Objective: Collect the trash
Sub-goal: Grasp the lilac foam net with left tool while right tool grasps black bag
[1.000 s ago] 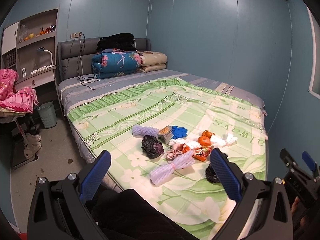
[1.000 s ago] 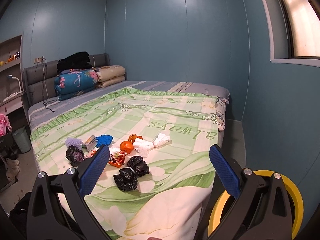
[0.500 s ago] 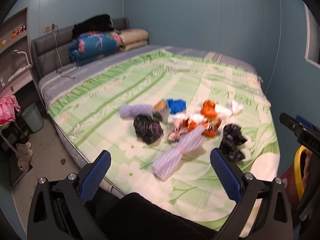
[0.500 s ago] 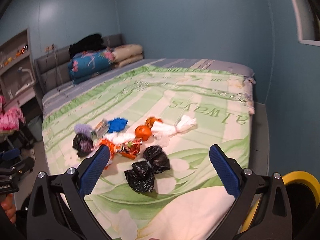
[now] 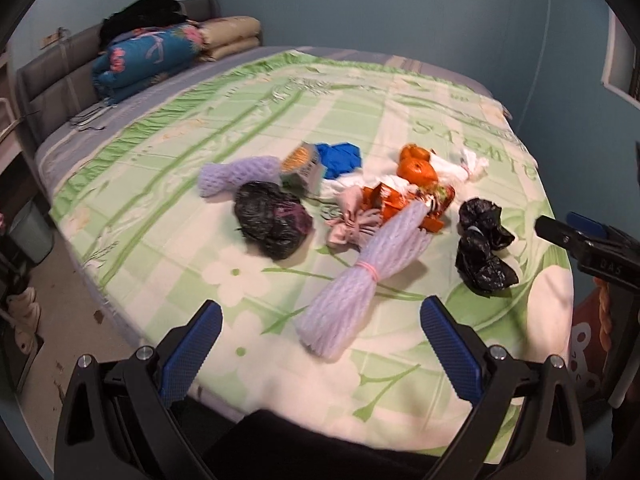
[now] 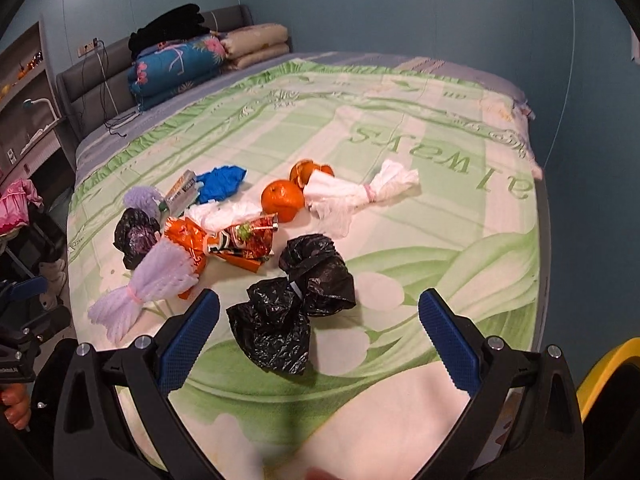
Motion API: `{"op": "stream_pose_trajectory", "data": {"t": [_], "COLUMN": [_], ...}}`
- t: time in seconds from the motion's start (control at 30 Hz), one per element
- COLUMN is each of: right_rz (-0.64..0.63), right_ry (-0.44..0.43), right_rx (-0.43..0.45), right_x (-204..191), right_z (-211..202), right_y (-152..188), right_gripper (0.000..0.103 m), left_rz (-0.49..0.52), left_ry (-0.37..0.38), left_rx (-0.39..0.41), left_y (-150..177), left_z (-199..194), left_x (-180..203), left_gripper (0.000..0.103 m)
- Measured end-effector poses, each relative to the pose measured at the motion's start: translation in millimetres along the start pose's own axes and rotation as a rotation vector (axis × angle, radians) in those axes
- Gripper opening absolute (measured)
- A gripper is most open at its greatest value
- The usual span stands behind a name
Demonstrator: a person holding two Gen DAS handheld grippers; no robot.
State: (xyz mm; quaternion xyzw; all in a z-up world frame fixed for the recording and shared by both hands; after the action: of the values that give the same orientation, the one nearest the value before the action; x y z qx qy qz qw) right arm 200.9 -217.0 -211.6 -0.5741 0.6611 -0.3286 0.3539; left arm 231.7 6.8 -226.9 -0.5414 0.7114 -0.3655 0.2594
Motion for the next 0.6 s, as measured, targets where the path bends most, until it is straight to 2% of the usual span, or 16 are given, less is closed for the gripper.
{"op": "stream_pose_trajectory", "data": {"t": [0.1,0.27,0.4,0.47,0.53,0.6], "right_rz": [0.001,-0.008,-0.013,-0.014,-0.029,-0.037], "right_ry": [0.003,-0.001,0.012,0.012,0.023,0.025], "right_rx": [-0.042,-0.087,-0.124,-0.142,-0.159,-0.174], "right_x": [1,-4,-7,-9,-12,-15], "right_z": [14,30,47,53,58,63], "right_y": [6,10,15,17,21,24], "right_gripper": [0.096,0.095,0.095,0.093,0.084,0.084], "left_rz": [0.044,0.063,0.091,0.089,0.085,0.087], "left_ry": [0.029,0.082,0.088,0.101,0.117,0.132], "left_rx": [-0.019,-0.043,-0.066,-0.084,-0.092,-0.099], "left_y": [1,3,5,6,7,8], "left_z": [16,35,49,54,59,63], "left_x": [10,19,21,22,25,29], "left_gripper": [0.096,0.096,0.093,0.09,0.087,0.083]}}
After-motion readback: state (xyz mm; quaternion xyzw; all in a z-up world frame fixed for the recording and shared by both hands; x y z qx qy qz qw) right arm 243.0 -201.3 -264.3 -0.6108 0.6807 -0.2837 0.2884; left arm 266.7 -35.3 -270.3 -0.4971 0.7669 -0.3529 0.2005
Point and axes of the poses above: each gripper's, at about its wrist camera, not at the fingertips, and z roughly the way its jaws point, x to its right, y to its underside, the point moved 10 cm from there along z, roughly the way its jaws point, and after that the axes turned 13 degrees about x, right-handed, at the moved point
